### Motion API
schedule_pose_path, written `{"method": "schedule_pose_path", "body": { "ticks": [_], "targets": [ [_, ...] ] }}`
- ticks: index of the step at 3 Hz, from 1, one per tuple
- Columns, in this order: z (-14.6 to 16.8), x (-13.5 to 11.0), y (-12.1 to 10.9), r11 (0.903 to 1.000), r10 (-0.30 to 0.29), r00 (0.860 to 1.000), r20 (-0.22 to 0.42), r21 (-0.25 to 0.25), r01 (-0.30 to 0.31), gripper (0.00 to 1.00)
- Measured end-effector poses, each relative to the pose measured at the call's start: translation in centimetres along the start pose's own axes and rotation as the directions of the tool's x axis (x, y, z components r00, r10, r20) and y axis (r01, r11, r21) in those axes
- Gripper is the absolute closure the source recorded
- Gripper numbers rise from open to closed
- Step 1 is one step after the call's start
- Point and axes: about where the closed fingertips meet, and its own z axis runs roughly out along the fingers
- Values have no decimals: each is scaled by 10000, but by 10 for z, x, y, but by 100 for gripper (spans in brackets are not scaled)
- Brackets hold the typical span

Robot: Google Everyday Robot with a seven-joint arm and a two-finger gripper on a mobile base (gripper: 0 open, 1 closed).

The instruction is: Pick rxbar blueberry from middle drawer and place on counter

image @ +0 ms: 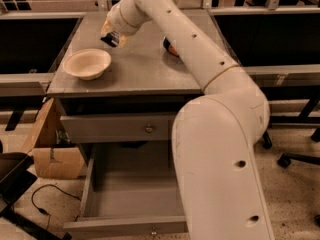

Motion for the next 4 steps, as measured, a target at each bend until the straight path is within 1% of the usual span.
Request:
{"method": "schedule_pose_path", "body": {
  "ticks": [3, 4],
  "targets": [
    [-1, -1, -1, 10000, 2, 10000, 10, -1, -2, 12],
    [-1, -1, -1, 10000, 3, 10000, 9, -1, -3, 0]
  ]
}}
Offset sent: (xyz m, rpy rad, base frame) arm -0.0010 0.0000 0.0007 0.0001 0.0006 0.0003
